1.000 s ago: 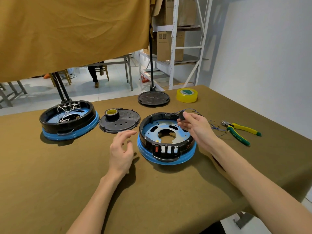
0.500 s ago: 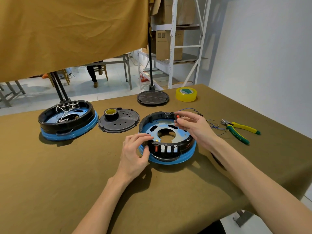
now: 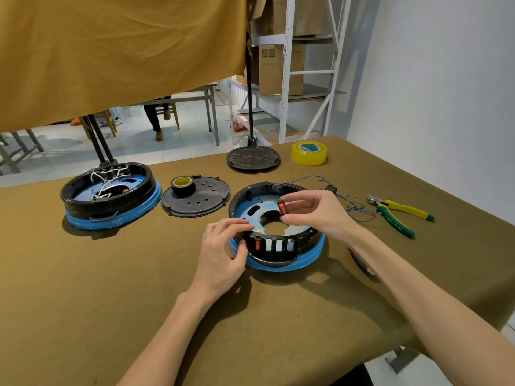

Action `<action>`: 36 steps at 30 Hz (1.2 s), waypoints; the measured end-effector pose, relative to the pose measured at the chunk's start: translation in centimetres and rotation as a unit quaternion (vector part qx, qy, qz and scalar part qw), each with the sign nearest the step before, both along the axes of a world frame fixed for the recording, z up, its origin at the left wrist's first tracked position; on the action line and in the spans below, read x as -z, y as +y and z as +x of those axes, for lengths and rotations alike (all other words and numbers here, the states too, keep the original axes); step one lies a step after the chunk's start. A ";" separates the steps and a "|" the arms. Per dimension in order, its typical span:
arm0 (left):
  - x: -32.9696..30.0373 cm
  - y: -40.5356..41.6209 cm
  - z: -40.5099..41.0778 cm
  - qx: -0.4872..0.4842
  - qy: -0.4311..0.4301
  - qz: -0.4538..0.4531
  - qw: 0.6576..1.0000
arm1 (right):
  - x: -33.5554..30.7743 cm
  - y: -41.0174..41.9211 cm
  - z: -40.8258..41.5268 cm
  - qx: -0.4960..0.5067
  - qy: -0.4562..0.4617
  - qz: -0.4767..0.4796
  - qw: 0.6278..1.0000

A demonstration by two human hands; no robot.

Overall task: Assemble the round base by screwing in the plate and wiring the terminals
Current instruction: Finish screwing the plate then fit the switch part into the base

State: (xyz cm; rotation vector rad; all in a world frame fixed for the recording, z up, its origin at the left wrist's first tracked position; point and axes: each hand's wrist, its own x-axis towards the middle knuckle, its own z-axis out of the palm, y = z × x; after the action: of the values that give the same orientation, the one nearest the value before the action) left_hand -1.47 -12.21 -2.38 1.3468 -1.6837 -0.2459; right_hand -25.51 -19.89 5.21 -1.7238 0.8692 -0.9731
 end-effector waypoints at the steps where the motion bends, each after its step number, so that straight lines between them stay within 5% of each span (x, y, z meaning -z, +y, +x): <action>1: 0.0 0.0 0.0 0.000 0.000 0.000 1.000 | 0.0 0.0 0.0 -0.004 0.003 0.001 1.000; 23: -0.7 0.4 -0.7 -0.013 0.006 0.006 1.000 | -0.3 0.1 0.0 -0.041 0.019 0.002 0.999; 30: -2.1 0.5 -1.7 0.032 0.024 -0.078 0.996 | -0.9 1.5 1.5 -0.113 0.165 -0.034 0.979; 36: -3.0 0.2 -1.7 0.047 0.055 -0.132 0.989 | -1.8 1.4 2.0 -0.087 0.110 -0.020 0.990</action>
State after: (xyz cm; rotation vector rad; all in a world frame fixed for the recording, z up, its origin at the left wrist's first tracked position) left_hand -3.19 -11.99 0.59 1.0407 -1.6245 -0.1422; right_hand -23.48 -18.49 7.04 -1.9328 0.8265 -0.6974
